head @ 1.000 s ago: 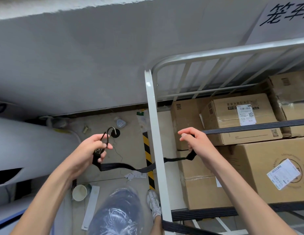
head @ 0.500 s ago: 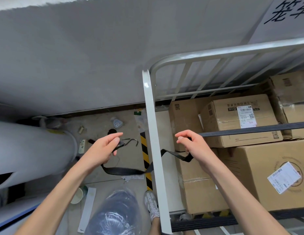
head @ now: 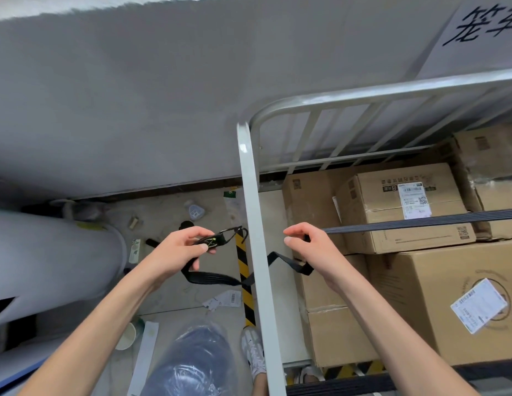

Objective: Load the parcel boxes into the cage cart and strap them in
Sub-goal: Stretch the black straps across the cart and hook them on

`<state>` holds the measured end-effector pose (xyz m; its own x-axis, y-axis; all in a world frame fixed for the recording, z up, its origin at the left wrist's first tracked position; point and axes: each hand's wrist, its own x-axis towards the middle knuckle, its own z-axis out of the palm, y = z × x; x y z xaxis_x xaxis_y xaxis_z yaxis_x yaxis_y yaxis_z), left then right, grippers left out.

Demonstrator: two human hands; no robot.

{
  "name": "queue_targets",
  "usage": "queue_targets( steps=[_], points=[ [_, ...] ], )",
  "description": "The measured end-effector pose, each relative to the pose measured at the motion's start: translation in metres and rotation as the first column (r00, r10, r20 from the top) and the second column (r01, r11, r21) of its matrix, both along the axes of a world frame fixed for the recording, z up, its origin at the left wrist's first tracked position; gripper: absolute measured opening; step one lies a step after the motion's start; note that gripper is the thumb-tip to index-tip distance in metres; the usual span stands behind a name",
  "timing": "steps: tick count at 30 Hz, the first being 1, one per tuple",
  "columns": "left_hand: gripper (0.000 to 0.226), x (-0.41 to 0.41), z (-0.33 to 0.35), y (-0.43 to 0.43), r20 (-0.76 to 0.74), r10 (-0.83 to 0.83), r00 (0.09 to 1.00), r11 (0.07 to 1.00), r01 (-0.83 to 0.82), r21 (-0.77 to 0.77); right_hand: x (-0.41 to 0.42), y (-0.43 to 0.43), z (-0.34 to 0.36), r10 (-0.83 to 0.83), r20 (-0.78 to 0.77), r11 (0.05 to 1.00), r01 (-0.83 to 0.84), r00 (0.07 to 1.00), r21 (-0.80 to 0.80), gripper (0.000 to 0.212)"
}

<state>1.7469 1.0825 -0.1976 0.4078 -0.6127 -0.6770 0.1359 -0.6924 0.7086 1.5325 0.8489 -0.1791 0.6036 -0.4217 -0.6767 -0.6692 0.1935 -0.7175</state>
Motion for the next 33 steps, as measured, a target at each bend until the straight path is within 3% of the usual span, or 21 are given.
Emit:
queue_targets(
  steps=[4, 10, 14, 33],
  points=[
    [0.045, -0.017, 0.001, -0.007, -0.033, -0.064, 0.997, 0.998, 0.065, 0.026, 0.000, 0.002, -0.006, 0.020, -0.010, 1.000, -0.020, 1.000, 0.000, 0.012],
    [0.032, -0.042, -0.002, -0.010, -0.238, 0.120, 0.964, 0.990, -0.135, -0.047, -0.004, 0.007, -0.011, 0.050, -0.017, 0.999, -0.050, 0.999, 0.016, 0.011],
    [0.027, -0.058, -0.002, -0.006, -0.340, 0.154, 0.928, 0.982, -0.182, -0.051, -0.005, 0.013, -0.008, 0.116, -0.026, 0.993, -0.115, 0.993, 0.040, 0.010],
    [0.032, -0.089, 0.029, -0.014, -0.196, 0.135, 0.971, 0.990, -0.141, -0.015, -0.017, 0.015, -0.002, 0.163, 0.026, 0.985, -0.164, 0.986, 0.047, 0.017]
  ],
)
